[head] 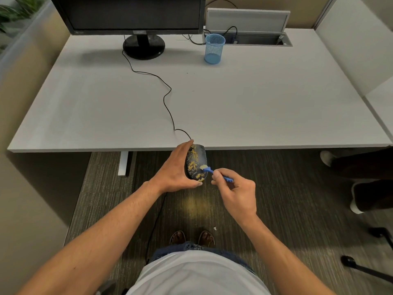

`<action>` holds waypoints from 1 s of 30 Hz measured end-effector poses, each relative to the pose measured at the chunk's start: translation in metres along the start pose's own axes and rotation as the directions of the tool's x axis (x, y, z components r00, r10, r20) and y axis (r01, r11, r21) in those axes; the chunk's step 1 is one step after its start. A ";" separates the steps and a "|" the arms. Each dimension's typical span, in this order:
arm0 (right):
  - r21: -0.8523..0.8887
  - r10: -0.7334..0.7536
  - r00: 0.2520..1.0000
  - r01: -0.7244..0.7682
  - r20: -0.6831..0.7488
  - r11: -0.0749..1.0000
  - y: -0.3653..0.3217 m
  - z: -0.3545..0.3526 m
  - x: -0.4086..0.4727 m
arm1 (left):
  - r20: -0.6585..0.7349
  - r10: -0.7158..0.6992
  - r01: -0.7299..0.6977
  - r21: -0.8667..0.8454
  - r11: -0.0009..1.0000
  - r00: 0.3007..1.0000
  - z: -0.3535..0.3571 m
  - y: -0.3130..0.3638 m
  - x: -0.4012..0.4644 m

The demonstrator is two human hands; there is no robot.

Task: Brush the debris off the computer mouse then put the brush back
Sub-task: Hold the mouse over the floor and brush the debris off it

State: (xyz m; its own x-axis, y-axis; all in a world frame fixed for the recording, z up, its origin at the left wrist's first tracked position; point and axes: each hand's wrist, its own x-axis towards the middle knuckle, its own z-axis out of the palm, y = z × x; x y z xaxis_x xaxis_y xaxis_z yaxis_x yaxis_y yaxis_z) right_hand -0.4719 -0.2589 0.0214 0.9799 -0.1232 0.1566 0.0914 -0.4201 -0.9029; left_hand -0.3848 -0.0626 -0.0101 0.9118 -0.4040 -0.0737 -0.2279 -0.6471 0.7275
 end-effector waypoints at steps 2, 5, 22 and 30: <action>-0.029 -0.048 0.999 0.047 -0.010 0.998 0.001 0.001 -0.006 | 0.000 -0.003 0.003 -0.001 1.000 1.000 0.000 -0.001 0.001; -0.066 -0.076 0.997 0.075 -0.016 0.995 0.002 0.001 -0.014 | -0.004 -0.005 0.005 -0.003 1.000 1.000 0.000 0.000 0.001; 0.133 0.089 0.988 -0.072 -0.127 0.988 -0.011 -0.003 0.052 | 0.010 0.022 -0.022 -0.015 1.000 1.000 -0.003 0.005 -0.003; 0.057 0.123 0.992 -0.122 -0.028 0.991 0.001 0.008 0.075 | -0.008 0.051 -0.051 -0.021 0.998 0.999 -0.003 0.010 -0.004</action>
State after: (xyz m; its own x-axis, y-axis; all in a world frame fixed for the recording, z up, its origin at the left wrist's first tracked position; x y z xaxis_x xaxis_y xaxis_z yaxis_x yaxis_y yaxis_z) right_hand -0.3966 -0.2615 0.0295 0.9785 -0.1988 0.0550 -0.0185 -0.3504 -0.9364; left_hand -0.3900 -0.0654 -0.0002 0.9018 -0.4310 -0.0309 -0.2670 -0.6119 0.7445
